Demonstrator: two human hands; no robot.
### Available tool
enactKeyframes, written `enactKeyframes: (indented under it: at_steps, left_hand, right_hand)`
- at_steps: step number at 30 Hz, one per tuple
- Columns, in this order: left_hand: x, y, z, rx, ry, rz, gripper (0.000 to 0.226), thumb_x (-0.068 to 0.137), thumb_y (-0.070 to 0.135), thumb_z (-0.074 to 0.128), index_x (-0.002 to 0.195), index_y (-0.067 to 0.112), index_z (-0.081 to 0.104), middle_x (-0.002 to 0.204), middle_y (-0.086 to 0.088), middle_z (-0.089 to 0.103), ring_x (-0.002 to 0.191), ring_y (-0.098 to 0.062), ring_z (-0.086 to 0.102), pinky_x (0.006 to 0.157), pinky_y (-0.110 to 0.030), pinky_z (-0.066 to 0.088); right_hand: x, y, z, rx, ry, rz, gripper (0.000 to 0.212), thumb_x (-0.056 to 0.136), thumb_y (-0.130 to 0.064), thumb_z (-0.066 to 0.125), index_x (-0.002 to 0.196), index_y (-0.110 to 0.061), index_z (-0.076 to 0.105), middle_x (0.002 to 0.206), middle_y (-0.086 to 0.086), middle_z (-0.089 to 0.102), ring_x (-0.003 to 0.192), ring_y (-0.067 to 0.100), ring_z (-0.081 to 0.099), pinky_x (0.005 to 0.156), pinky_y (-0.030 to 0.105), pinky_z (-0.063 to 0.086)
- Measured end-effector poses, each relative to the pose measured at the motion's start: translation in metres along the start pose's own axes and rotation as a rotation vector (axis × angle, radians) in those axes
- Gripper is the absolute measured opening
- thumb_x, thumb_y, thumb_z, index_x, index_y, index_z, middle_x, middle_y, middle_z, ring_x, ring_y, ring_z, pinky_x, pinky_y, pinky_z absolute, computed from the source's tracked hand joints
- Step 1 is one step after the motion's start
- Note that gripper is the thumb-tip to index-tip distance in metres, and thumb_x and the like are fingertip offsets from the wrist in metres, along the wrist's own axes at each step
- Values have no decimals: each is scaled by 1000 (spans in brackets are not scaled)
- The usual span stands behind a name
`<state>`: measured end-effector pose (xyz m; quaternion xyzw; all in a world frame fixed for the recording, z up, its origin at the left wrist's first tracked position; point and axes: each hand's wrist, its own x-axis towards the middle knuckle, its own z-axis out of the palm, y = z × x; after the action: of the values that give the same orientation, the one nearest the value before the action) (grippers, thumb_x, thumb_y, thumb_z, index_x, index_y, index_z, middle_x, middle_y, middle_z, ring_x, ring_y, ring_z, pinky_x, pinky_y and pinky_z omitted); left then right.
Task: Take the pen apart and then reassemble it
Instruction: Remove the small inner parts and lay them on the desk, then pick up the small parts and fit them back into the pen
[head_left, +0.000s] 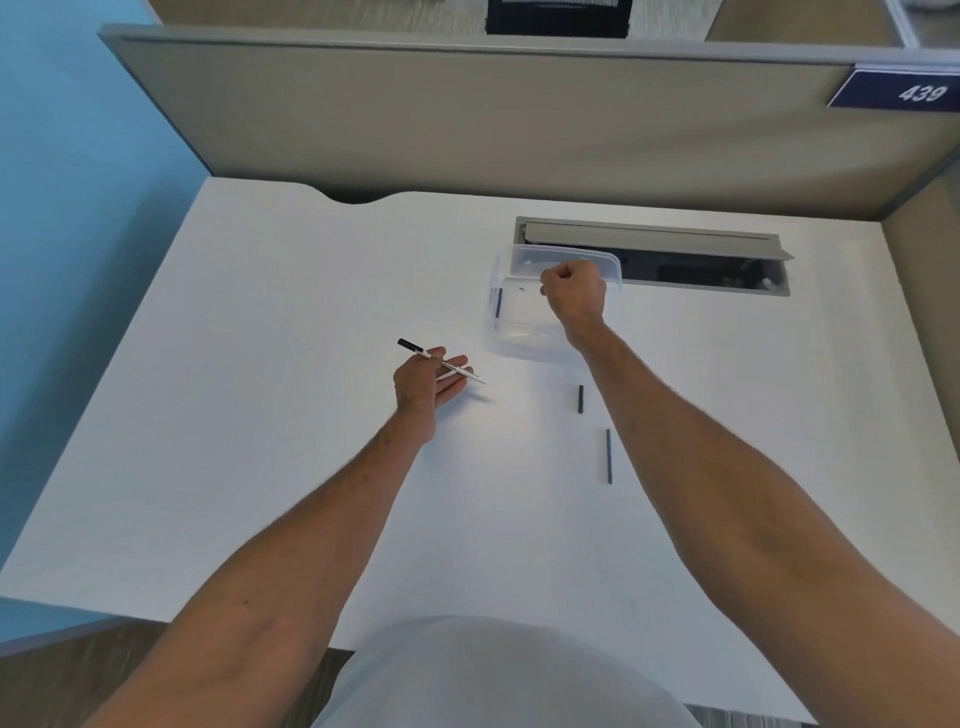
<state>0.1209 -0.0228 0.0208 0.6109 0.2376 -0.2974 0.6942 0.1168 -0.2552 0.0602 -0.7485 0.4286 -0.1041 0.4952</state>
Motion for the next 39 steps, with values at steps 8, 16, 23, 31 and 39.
enactKeyframes:
  at_steps: [8, 16, 23, 31, 39]
  left_hand:
    - [-19, -16, 4, 11, -31, -20, 18, 113, 12, 51, 125, 6, 63, 135, -25, 77, 125, -46, 76, 110, -50, 61]
    - [-38, -32, 10, 29, -53, -51, 21, 111, 7, 55, 131, 6, 64, 135, -22, 78, 123, -44, 76, 113, -51, 59]
    - [-47, -42, 11, 37, -83, -35, 15, 110, 2, 56, 123, 6, 62, 139, -30, 72, 115, -43, 75, 115, -51, 58]
    - [-55, -58, 17, 45, -98, -70, 16, 110, 0, 55, 125, 5, 60, 142, -31, 71, 110, -42, 73, 116, -50, 57]
    - [-54, -65, 14, 51, -104, -81, 16, 110, 1, 54, 124, 5, 60, 143, -32, 70, 110, -41, 73, 116, -49, 57]
  right_hand:
    - [-46, 36, -37, 118, 88, -83, 20, 102, -16, 64, 103, -1, 79, 99, 11, 84, 91, 21, 78, 81, 34, 61]
    - [-116, 113, -59, -116, 102, 54, 19, 101, -25, 60, 103, -15, 77, 91, -10, 74, 91, 21, 71, 77, 30, 48]
    - [-161, 152, -69, -324, 205, 172, 24, 103, -36, 62, 113, -15, 66, 120, 1, 75, 110, 31, 73, 91, 40, 56]
    - [-191, 176, -60, -516, 150, 105, 32, 100, -33, 68, 121, -10, 63, 126, 8, 65, 121, 34, 66, 99, 47, 53]
    - [-188, 174, -62, -515, 128, 123, 22, 104, -24, 62, 116, -9, 71, 126, 9, 68, 120, 34, 68, 101, 44, 55]
